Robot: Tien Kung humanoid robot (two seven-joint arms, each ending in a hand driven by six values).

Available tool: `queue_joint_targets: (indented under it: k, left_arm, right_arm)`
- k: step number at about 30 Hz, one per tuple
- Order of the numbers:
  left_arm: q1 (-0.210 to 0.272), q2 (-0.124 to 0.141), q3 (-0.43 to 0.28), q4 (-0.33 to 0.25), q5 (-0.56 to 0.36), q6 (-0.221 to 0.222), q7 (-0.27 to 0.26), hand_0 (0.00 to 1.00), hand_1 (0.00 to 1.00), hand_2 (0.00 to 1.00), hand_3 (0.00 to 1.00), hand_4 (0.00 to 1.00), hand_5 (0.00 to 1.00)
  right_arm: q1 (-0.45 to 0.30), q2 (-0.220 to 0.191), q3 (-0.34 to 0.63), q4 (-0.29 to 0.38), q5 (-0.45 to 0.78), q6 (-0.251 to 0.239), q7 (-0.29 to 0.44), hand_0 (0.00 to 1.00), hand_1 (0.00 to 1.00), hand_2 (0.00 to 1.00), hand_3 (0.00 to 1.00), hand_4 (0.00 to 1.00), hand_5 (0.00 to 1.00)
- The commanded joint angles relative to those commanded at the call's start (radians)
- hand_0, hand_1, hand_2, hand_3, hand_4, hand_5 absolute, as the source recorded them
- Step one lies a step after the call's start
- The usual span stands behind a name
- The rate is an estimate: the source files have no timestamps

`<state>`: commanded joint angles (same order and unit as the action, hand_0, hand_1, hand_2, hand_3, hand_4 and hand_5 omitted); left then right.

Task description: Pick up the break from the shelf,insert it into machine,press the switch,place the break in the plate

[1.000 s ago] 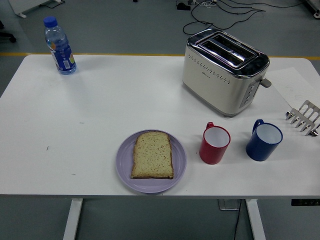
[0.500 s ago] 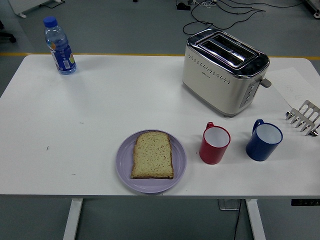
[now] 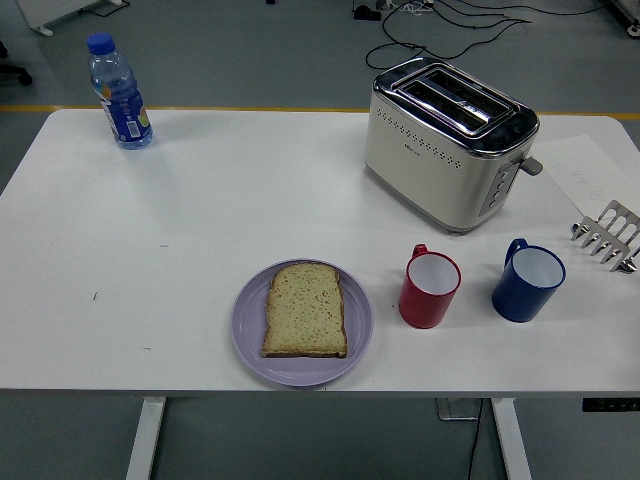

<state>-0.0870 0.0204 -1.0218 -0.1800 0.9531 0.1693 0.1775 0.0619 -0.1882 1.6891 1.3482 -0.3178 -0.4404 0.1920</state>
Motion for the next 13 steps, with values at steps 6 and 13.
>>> queue_joint_targets:
  k: [6, 13]
  left_arm:
    - [-0.001, 0.000, 0.000, 0.000, 0.004, 0.000, 0.002, 0.648, 0.627, 0.622, 0.575, 0.318, 0.919]
    - [0.002, 0.000, -0.006, 0.000, 0.022, -0.001, 0.006, 0.648, 0.628, 0.621, 0.575, 0.316, 0.919]
  right_arm:
    - [-0.001, 0.000, 0.001, 0.000, 0.004, -0.001, 0.004, 0.638, 0.596, 0.643, 0.578, 0.319, 0.164]
    - [0.001, 0.000, -0.002, 0.000, 0.008, 0.001, 0.009, 0.638, 0.596, 0.641, 0.578, 0.317, 0.163]
